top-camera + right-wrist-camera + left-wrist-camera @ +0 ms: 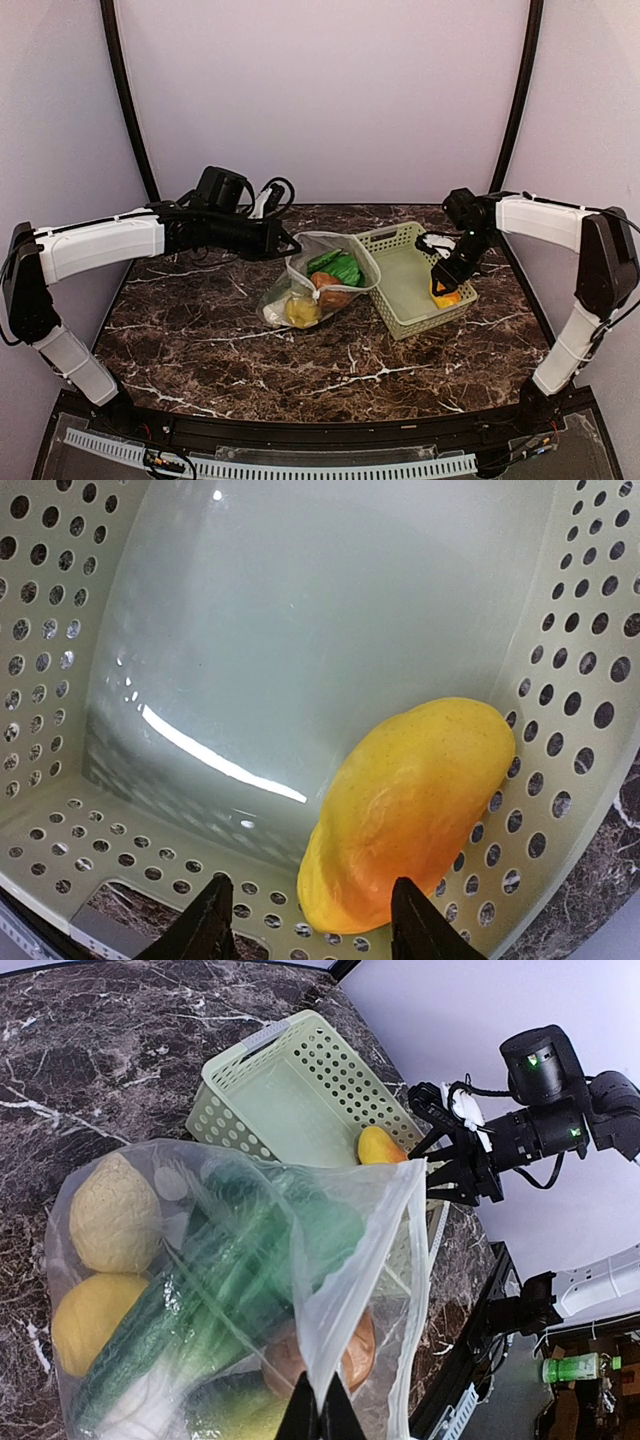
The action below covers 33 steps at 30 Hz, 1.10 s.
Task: Place the food in the zip-top bag and seal the zipper
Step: Pick up the fake fruit from the bin.
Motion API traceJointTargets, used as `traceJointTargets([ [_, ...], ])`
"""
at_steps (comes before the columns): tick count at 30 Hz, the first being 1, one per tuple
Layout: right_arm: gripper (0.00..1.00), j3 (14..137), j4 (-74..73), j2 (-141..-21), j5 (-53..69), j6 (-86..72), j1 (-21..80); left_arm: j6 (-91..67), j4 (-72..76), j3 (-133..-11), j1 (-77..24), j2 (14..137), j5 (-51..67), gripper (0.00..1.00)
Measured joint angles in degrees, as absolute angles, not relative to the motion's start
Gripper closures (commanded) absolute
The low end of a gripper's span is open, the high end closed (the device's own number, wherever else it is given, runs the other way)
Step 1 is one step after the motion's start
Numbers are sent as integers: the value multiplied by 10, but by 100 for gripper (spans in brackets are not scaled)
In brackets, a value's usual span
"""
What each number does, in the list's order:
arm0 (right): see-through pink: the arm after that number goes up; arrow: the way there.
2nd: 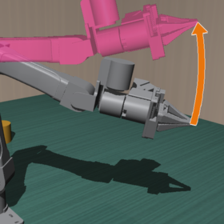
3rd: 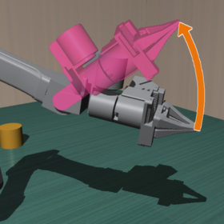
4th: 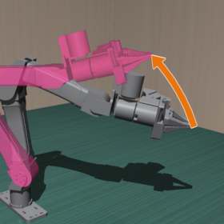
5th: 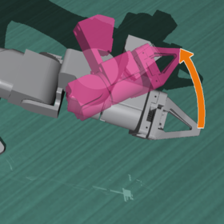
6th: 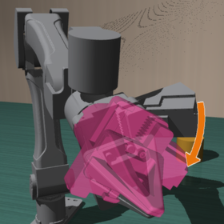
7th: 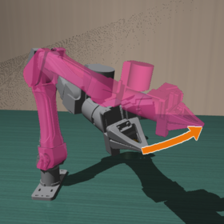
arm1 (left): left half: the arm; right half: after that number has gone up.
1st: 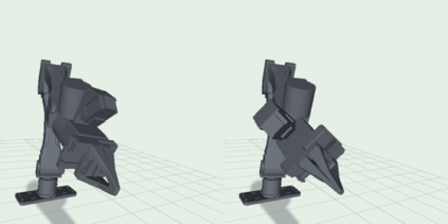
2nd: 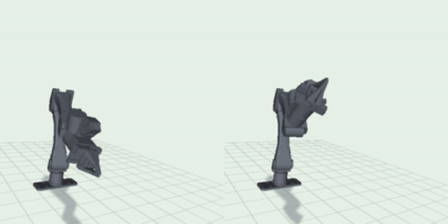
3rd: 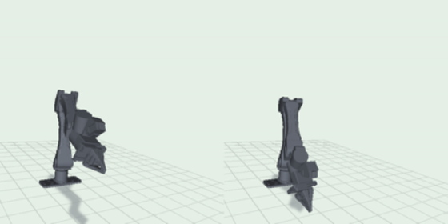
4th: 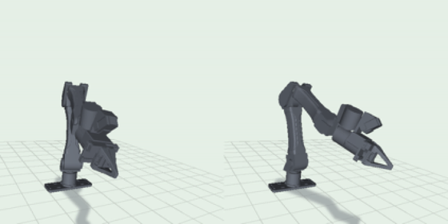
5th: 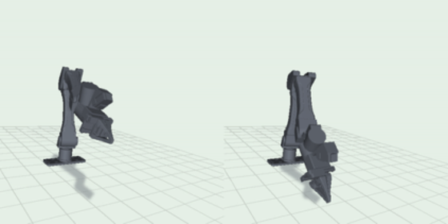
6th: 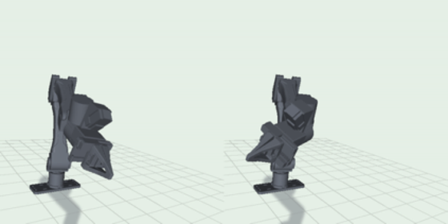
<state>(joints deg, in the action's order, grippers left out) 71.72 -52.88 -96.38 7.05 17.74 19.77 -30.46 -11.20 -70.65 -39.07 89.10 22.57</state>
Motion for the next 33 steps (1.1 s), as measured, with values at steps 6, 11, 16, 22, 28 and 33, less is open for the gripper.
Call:
traceJointTargets([
  [6,49,718,-528,-969,52,178,197,-307,-112,-707,-391,893,231,99],
  [11,49,718,-522,-987,33,180,197,-307,-112,-706,-391,893,231,99],
  [16,49,718,-514,-1002,16,181,197,-307,-112,-704,-391,893,232,99],
  [22,51,726,-504,-1024,32,183,197,-307,-112,-703,-391,893,235,99],
  [28,50,733,-497,-1028,57,184,197,-307,-110,-696,-391,893,236,99],
  [33,49,733,-495,-1033,78,186,197,-312,-109,-688,-391,893,236,99],
])
